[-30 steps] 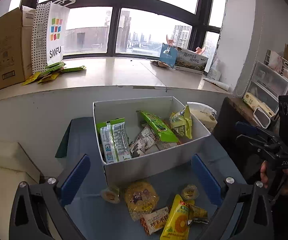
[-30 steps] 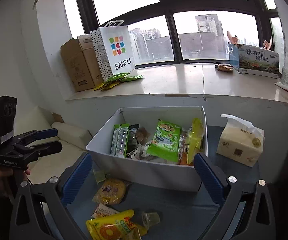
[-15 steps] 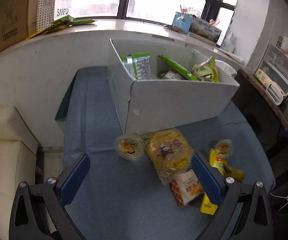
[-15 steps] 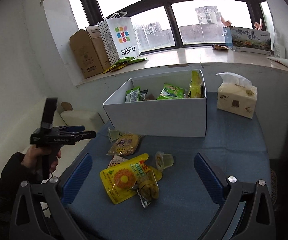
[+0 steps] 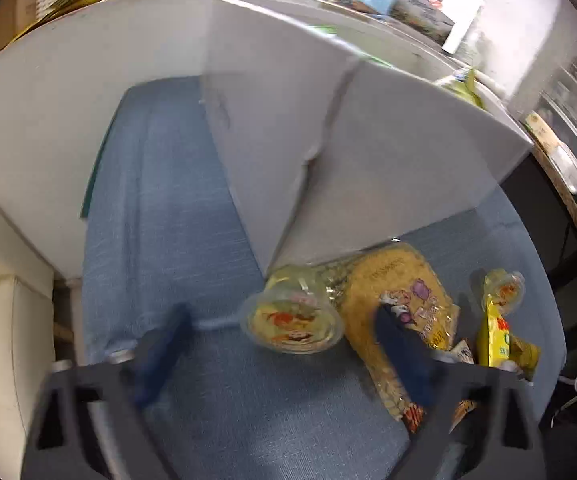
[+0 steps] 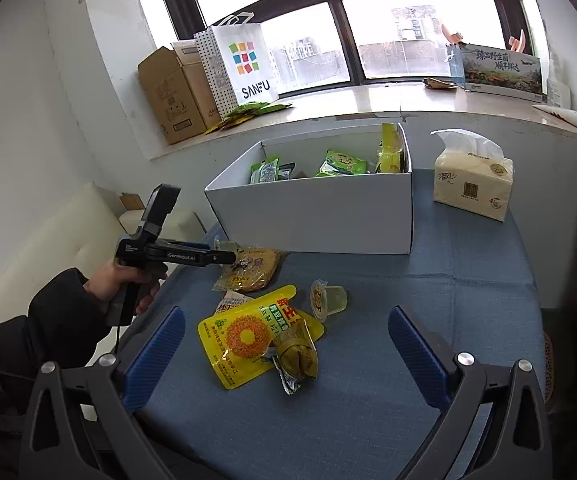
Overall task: Organize snacks
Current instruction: 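Grasp the round jelly cup from the table with the left gripper, then grasp the round bread packet with the right gripper while the left holds the jelly cup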
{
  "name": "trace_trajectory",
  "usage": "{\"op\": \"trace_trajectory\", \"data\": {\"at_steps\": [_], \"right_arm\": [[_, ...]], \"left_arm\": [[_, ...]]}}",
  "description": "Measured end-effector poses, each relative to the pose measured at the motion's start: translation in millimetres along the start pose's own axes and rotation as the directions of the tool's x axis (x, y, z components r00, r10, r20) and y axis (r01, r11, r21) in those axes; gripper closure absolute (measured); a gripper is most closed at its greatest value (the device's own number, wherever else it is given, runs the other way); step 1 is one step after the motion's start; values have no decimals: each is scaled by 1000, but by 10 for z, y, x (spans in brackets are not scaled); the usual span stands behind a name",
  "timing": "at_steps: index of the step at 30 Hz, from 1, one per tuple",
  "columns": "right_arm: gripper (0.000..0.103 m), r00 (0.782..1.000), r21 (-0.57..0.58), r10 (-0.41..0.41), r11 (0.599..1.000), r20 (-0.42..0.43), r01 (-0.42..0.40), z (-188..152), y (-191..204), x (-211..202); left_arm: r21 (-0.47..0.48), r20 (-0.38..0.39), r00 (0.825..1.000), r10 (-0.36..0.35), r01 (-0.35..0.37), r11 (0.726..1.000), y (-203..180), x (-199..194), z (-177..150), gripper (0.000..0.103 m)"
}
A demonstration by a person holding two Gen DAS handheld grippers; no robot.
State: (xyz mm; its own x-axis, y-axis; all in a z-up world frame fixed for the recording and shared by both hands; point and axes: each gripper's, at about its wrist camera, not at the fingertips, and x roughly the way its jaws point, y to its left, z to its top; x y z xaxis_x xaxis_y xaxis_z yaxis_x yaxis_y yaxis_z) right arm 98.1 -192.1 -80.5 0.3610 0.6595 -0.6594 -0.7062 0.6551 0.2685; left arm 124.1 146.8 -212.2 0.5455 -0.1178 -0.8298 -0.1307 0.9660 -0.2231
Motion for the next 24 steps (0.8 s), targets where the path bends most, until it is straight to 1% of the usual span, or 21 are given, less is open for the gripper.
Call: {"op": "trace_trajectory", "data": {"at_steps": [1,2,3,5,7,10,12,16,20,22,24], "right_arm": [[0,1000,-3,-3,1000,-2,3,-5,7,7],[0,1000,-5,-5,1000,-5,5,-7,18,18],[0,1000,-7,-5,1000,-9,5,-10,22,29],[0,1000,-13,-10,1000,-15,10,-17,28,46],[0,1000,-18,-12,1000,-21,12,-18,42,76],[0,999,-31,-22,999,-38,20,0,82,151],[0,998,-52,-15,999,-56,12,30,133,238],[0,995,-135,-20,991,-103,6,145,283,513],[0,989,-204,-34,979,-144,4,302,438,865],[0,985,-222,-53,975,-166,15,382,523,1079],[0,977,-223,-49,975,-206,2,446,603,1315]], "left_arm": [[0,0,1000,2,-2,1000,-7,-13,-3,54],[-8,2,1000,6,-6,1000,-11,-37,-12,53],[4,15,999,30,-30,1000,-35,-72,-31,53],[46,44,997,67,-69,997,-117,-149,-81,53],[50,66,996,63,-66,997,-143,-267,-130,53],[31,121,991,60,-65,997,-165,-518,-228,53],[27,160,986,53,-58,998,-212,-718,-307,53],[15,256,964,74,-80,997,-347,-1146,-403,53],[10,358,930,87,-97,995,-525,-1627,-536,53],[-7,387,918,88,-92,996,-542,-1796,-572,53],[-18,415,904,102,-104,994,-550,-1951,-606,53]]}}
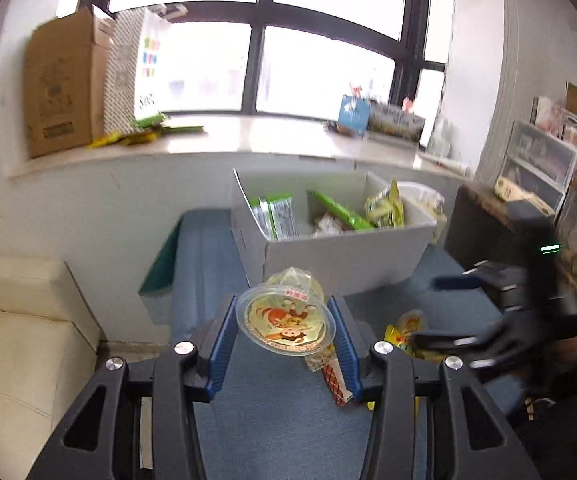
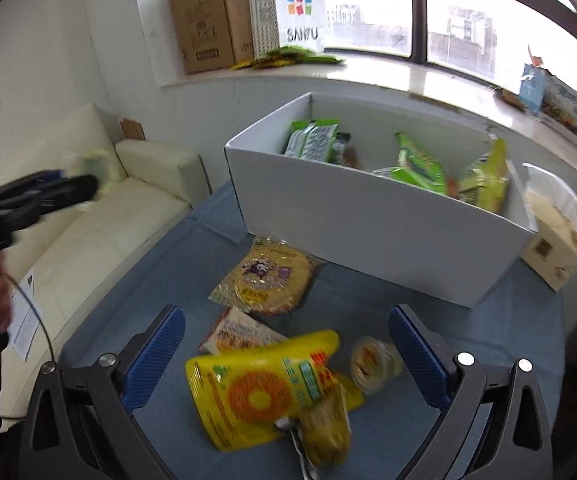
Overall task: Organize snacks
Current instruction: 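Grasp the round bread packet with the right gripper while the left holds the jelly cup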
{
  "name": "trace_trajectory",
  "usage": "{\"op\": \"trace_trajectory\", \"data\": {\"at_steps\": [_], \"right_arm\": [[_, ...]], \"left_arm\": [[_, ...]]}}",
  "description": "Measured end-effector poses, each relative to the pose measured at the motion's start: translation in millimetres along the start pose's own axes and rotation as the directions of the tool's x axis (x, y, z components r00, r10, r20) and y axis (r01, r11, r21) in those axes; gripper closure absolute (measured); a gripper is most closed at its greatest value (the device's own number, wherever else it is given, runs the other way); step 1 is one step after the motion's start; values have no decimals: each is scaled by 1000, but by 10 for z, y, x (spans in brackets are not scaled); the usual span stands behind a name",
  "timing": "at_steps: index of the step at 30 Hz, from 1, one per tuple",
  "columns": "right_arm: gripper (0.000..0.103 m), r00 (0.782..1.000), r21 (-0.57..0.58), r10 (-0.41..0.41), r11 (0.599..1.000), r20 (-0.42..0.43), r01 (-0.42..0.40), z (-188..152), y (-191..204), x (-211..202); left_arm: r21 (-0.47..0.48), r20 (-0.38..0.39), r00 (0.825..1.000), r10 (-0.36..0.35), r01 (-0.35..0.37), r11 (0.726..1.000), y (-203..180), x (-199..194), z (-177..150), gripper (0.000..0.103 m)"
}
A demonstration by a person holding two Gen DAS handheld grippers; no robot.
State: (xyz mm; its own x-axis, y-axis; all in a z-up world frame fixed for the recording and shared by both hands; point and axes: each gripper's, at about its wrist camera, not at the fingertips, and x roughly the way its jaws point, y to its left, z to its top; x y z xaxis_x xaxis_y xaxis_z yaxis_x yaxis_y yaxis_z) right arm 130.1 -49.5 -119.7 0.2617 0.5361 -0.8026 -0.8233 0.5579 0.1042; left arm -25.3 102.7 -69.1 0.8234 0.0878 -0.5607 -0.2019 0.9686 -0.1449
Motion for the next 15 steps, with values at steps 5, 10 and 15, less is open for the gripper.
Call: {"op": "trace_trajectory", "data": {"at_steps": [5,10,15], "right_arm": [[0,992,-26,-78,997,-95,76,230,182,581],[0,964,-49,-190,982,-185,184,310,308,1087],[0,951,-52,-206,979,-233,199,281,346,1329]], "left_arm": [[-22,36,999,12,-11,1000,47,-260,20,53],[-24,43,999,18,-17,1000,112,-392,9,53],[-10,37,999,15,-15,1000,104,-415,-26,53]]}}
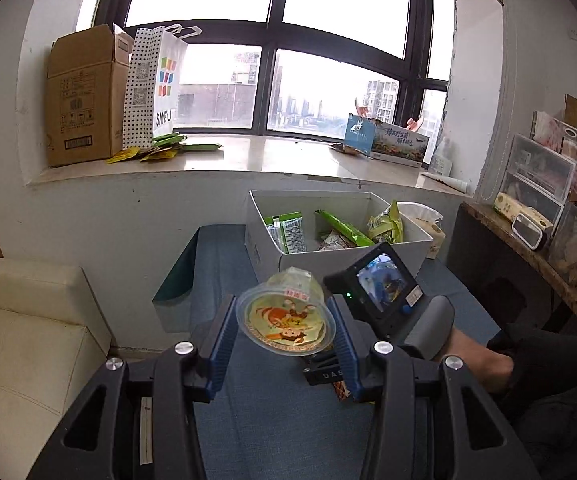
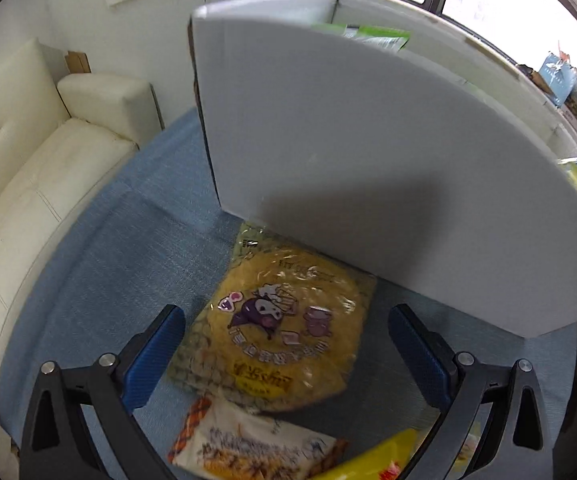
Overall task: Organize snacks
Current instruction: 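Grasp the round bread packet with the right gripper while the left holds the jelly cup, then lower the jelly cup and bread packet into the box and open both grippers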
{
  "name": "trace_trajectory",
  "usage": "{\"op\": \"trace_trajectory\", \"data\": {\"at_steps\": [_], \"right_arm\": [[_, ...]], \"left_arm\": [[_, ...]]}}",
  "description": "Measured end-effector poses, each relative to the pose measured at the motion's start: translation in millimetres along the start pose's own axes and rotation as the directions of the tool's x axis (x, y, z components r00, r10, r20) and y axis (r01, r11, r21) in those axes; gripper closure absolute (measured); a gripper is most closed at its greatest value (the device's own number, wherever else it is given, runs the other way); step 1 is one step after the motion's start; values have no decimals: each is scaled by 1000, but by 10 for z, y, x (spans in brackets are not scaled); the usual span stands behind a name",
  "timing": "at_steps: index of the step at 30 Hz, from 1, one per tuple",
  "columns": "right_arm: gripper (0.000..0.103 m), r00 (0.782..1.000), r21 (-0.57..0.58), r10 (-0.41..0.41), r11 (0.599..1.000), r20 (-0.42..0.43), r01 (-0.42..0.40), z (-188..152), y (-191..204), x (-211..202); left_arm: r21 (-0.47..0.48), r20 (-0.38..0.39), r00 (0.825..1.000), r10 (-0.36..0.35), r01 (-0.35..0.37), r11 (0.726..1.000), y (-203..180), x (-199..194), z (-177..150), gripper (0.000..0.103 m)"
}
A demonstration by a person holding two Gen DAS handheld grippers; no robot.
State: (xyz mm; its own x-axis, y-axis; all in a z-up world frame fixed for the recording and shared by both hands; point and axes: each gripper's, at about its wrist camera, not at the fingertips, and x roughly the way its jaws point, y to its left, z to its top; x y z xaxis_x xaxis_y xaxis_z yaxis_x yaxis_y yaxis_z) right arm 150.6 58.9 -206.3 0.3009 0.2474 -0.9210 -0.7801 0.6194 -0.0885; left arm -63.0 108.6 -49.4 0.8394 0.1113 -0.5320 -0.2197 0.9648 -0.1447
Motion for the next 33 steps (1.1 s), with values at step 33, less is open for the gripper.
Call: {"op": "trace_trajectory", "data": {"at_steps": [33], "right_arm": [[23,878,171,19,979,479,-114,-348,-1562,-2218]], "left_arm": [[60,-53,984,-173,176,983,-606,1219,818,53]]}}
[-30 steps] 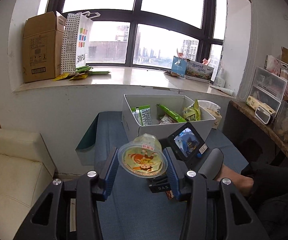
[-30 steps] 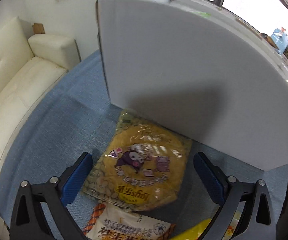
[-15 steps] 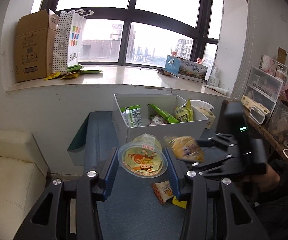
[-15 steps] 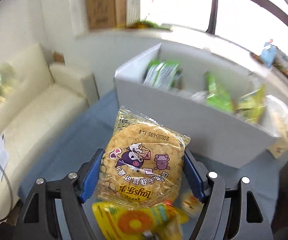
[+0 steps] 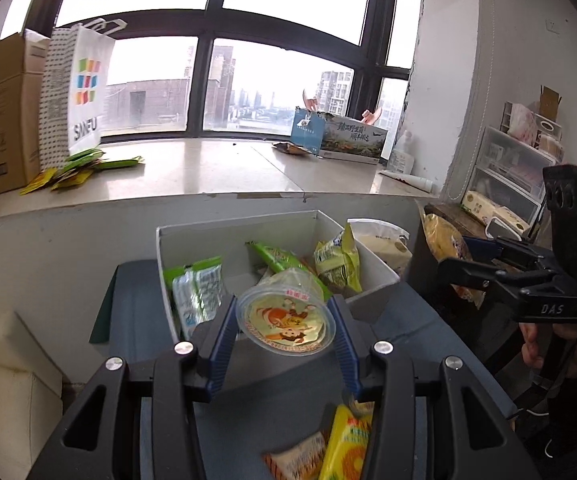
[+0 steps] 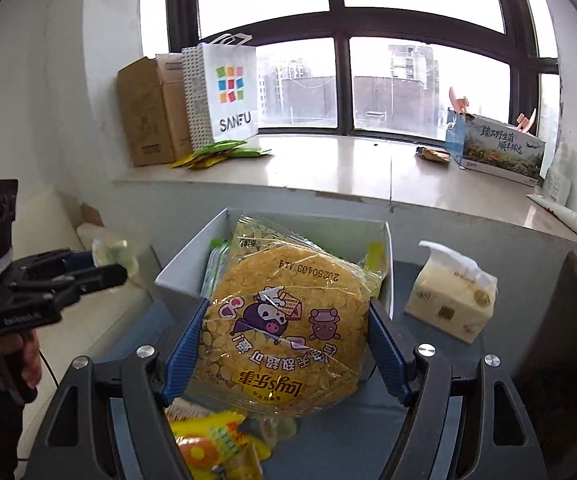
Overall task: Organize snacks
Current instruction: 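Lower the jelly cup and bread packet into the box and open both grippers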
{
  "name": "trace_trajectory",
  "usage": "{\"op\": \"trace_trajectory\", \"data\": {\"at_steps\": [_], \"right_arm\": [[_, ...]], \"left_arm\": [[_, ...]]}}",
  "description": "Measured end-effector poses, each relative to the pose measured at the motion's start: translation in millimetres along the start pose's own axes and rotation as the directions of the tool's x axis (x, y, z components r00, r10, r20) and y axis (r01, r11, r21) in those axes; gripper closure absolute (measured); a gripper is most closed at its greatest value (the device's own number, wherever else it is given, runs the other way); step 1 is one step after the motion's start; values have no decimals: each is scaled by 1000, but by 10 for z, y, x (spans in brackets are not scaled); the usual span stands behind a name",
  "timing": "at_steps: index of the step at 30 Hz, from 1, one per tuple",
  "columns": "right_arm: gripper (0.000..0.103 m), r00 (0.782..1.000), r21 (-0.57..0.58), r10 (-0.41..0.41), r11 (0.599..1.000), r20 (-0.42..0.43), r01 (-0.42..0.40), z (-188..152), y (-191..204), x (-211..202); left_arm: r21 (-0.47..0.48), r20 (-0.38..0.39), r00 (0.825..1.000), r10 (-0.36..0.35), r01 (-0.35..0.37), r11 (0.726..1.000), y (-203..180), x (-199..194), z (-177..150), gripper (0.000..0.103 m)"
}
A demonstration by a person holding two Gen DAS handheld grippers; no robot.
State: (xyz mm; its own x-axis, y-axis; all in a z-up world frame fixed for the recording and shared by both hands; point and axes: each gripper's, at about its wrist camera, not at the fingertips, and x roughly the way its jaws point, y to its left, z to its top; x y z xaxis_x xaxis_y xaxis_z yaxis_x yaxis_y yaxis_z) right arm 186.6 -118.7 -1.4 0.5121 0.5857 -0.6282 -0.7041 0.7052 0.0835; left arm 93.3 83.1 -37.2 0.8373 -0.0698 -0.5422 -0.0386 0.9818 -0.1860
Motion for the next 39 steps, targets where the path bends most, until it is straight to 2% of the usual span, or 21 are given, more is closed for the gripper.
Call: {"op": "trace_trajectory", "data": {"at_steps": [4,9,13,14,15,16,17,19,25,32,39], "right_arm": [[23,999,62,50,997,-17,-49,270,-191,416],[23,996,98,17,995,-86,-9,446,-325,1034],[22,993,95,1,995,-121,11,518,-333,1328],[18,992,89,1,996,-130,10,544,-332,1393],[8,991,72,-8,997,-133,17,567,-322,1448],[4,991,46,-31,998,-128,37,573,-303,1476],[0,992,16,-65,998,-110,67,574,-280,1479],[0,991,-18,-105,994,-85,104,550,-266,1466],[0,991,14,-92,995,-92,94,466,-334,1424],[0,999,55,-49,997,-14,49,448,-283,1057],[0,998,44,18,999,67,-21,274,-128,469]], "left_arm": [[6,-55,998,9,-9,1000,52,443,232,53],[3,-111,993,30,-30,1000,180,884,386,53],[6,-153,986,61,-61,998,281,1141,500,51],[3,-184,981,60,-61,998,310,1227,533,36],[2,-196,978,71,-72,997,332,1279,558,12],[-4,-195,976,92,-95,995,355,1300,570,1],[-14,-191,977,95,-100,995,375,1294,574,0],[-15,-197,977,81,-86,996,394,1284,555,0],[-1,-214,970,118,-121,993,393,1244,454,0],[0,-174,981,88,-89,996,250,948,315,0],[0,-70,996,56,-56,998,20,388,251,0]]}}
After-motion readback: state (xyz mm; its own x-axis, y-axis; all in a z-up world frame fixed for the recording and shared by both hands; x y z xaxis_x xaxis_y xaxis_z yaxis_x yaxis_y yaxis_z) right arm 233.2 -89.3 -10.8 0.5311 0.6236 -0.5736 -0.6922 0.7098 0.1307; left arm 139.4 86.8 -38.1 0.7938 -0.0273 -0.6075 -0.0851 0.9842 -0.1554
